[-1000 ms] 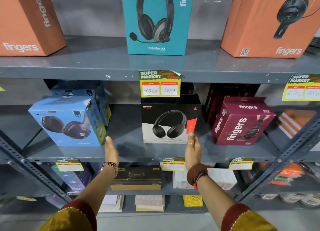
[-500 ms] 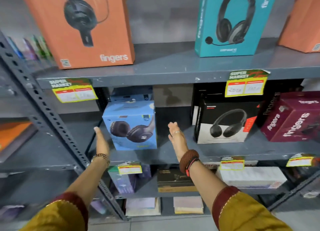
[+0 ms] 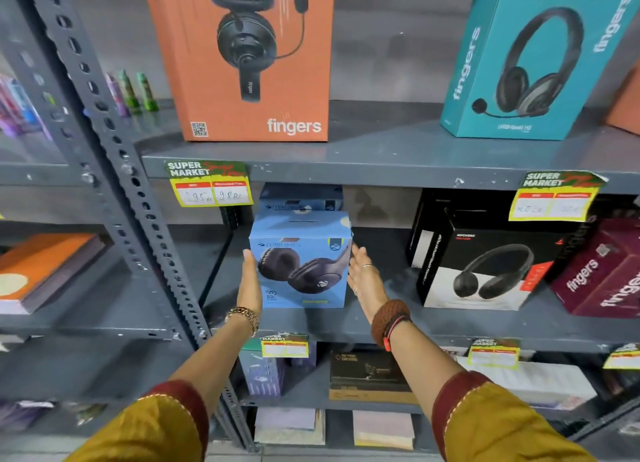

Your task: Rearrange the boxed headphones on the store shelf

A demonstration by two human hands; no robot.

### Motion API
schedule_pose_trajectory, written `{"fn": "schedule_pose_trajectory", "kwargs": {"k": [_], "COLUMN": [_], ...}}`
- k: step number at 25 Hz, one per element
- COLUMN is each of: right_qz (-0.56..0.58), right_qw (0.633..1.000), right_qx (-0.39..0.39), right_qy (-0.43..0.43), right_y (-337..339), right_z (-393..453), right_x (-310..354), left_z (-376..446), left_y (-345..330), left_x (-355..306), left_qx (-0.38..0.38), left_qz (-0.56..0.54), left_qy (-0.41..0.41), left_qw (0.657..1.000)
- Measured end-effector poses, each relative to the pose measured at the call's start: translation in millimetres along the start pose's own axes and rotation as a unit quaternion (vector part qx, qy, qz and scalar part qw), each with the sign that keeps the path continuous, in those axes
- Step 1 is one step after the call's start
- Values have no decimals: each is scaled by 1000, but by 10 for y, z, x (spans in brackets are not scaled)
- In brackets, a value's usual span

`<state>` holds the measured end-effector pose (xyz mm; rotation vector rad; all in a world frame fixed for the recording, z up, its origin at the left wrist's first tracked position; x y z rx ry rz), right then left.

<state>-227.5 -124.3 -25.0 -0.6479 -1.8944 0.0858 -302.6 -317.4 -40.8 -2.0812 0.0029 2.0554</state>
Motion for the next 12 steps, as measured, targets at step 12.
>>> {"fn": "schedule_pose_trajectory", "kwargs": {"k": [12], "right_qz": [-79], "right_qw": [994], "right_qx": [-63], "right_qy": [31], "right_y": [163], "right_z": [24], "right_x": [27], "left_z": [-54], "left_y": [73], "left_x": [-56], "left_qx": [19], "left_qz": [80], "left_qy": [-20], "left_qw": [996]}}
Point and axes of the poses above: each hand's wrist, its own z-axis towards the middle knuckle, its own y-axis out of the back of the hand, x = y × z, the point moved 10 cm from there along z, towards the middle knuckle, and after that the axes turned 9 degrees about -y, right-handed, at the moved point
